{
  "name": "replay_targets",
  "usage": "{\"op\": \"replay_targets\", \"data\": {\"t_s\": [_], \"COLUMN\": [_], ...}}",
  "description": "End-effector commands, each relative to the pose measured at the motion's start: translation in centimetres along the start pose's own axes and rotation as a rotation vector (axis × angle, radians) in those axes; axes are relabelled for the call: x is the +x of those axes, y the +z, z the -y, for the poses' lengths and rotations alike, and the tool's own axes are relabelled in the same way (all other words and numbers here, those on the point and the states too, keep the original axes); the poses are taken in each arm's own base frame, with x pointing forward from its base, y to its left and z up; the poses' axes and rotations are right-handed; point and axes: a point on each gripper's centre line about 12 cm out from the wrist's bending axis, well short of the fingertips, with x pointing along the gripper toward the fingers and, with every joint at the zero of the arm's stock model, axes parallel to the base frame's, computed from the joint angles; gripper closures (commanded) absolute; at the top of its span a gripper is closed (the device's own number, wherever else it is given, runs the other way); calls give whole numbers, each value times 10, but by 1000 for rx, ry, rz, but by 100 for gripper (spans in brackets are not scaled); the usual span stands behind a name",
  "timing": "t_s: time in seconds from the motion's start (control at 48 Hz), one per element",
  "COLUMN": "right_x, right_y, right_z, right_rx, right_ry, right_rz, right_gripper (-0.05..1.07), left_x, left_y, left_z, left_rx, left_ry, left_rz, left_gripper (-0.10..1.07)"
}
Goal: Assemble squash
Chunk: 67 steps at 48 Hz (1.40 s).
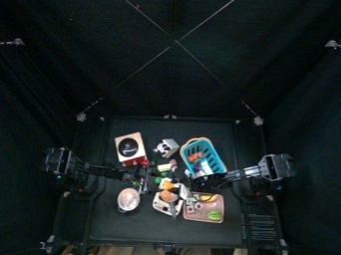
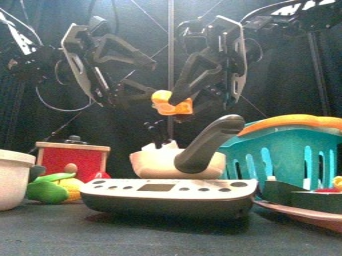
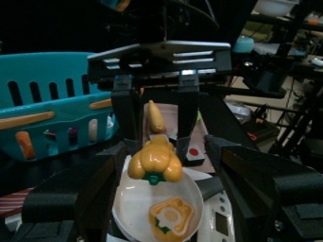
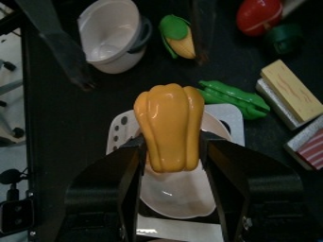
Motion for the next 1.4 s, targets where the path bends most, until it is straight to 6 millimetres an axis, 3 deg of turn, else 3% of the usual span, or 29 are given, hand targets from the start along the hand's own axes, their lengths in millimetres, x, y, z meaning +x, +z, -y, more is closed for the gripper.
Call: {"op": "replay_targets", "data": {"t_s": [0.0, 0.229, 0.562, 0.812, 1.375], "right_x": [0, 16, 23, 38, 41], "right_y": [4, -13, -10, -12, -13], "right_z": [1, -10, -43, -44, -39], "right_rx": [61, 131, 160, 199, 210], "right_ry": [-27, -130, -120, -129, -161], "right_rz": [-2, -94, -113, -133, -145], "right_gripper": [28, 28, 28, 28, 28], "left_x": [-3, -9, -12, -12, -12], "left_y": [12, 7, 4, 4, 2], "left_z": [-2, -8, -16, -16, -17], "left_rx": [-8, -37, -74, -74, -76], "left_ry": [12, 52, 103, 103, 106], "left_rz": [50, 32, 29, 29, 22], "left_gripper": [-2, -2, -2, -2, -2]}}
